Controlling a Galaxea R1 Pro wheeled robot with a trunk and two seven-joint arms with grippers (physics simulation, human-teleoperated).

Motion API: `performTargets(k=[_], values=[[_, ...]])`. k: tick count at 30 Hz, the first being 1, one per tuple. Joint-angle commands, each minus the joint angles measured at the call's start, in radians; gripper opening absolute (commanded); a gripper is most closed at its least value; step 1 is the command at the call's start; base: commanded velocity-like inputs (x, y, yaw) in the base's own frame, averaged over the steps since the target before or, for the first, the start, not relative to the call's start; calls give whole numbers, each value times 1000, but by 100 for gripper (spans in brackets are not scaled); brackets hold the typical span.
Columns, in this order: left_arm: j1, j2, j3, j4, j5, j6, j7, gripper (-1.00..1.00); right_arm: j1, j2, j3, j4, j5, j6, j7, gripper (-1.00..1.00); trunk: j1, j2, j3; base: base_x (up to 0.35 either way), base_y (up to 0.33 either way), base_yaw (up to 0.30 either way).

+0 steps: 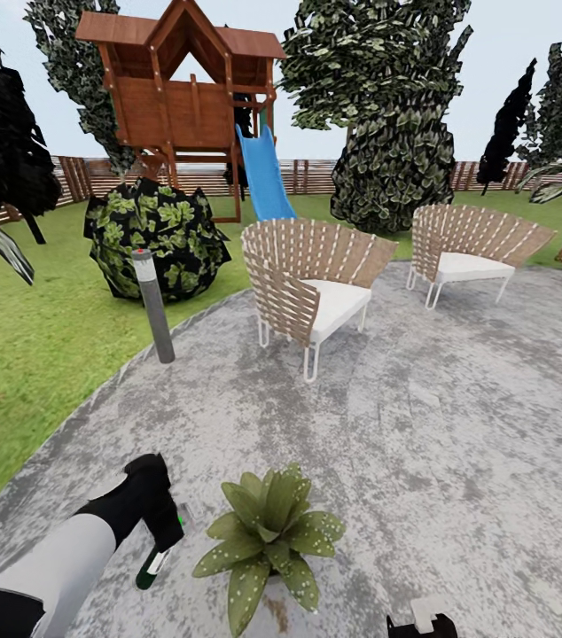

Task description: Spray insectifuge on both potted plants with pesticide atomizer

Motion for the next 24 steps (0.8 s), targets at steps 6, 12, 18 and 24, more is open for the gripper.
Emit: performTargets(k=[6, 12, 18, 24], values=[[-1, -25, -11, -10, -6, 7, -7, -100, -1, 0, -7, 1, 11, -3, -4, 100, 0, 0, -1, 0, 0, -2], [11, -2, -12, -2, -6, 3, -9, -100, -1, -1, -7, 3, 13, -3, -3, 100, 0, 0, -1, 0, 0, 0], [12, 0, -12, -1, -8, 8, -8, -100, -1, -3, -6, 3, 14, -3, -3, 100, 0, 0, -1, 0, 32, 0], [13, 25, -5, 3, -7, 9, -7, -100, -1, 0, -7, -3, 12, -4, -4, 100, 0, 0, -1, 0, 6, 0]])
